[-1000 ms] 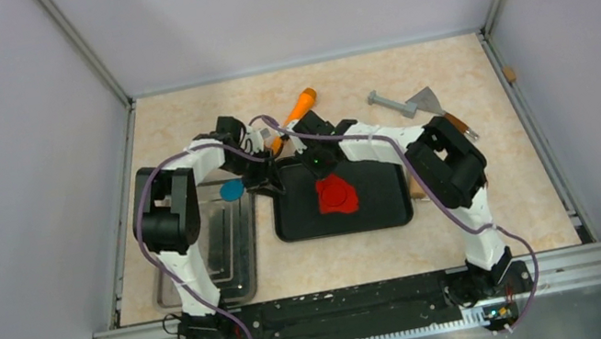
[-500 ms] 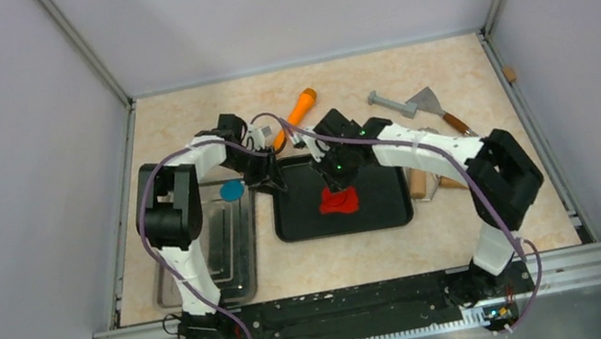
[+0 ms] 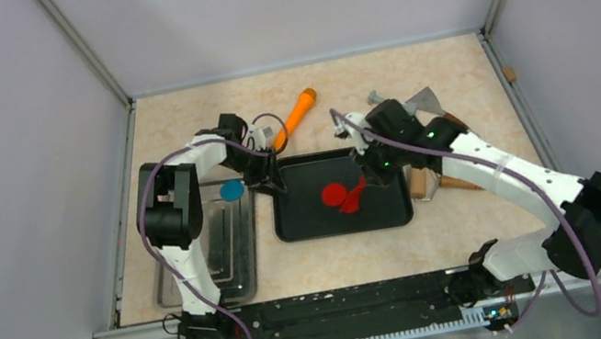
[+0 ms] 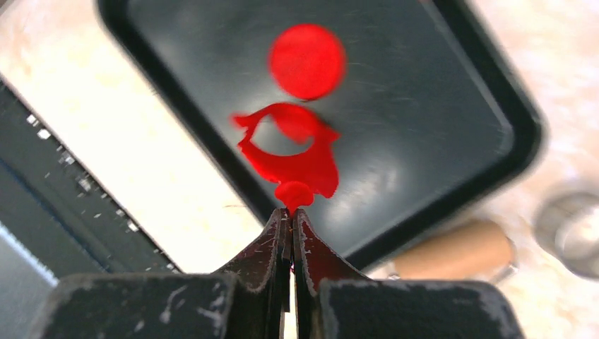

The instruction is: Roll out the dumpling wrappers from the dough

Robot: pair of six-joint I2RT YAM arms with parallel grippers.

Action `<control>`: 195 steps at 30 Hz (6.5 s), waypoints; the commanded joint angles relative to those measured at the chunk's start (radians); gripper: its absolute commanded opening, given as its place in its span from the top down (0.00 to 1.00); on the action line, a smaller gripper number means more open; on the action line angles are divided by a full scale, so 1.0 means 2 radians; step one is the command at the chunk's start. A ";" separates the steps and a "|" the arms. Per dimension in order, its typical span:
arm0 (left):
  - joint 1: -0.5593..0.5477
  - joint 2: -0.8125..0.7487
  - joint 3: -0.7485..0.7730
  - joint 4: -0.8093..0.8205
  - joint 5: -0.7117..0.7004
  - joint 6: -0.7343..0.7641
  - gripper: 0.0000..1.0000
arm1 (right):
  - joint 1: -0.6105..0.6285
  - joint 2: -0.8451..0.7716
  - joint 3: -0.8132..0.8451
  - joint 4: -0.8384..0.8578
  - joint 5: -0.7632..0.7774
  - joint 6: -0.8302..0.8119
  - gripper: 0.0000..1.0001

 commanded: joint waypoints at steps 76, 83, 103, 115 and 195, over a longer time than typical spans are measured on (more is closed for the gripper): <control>-0.051 -0.216 -0.030 0.038 -0.038 0.094 0.28 | -0.202 -0.011 -0.036 0.138 -0.265 0.109 0.10; -0.044 -0.277 -0.040 -0.042 -0.179 0.116 0.24 | -0.202 -0.028 -0.026 0.069 -0.159 -0.018 0.13; 0.059 -0.456 -0.222 0.174 -0.300 0.074 0.01 | -0.258 -0.023 0.003 -0.019 -0.042 -0.109 0.01; 0.048 -0.372 -0.137 0.075 -0.089 0.113 0.16 | -0.462 0.049 0.050 -0.037 -0.055 -0.064 0.16; -0.056 -0.140 0.033 0.202 0.235 -0.240 0.10 | -0.149 -0.047 0.066 0.003 -0.067 -0.292 1.00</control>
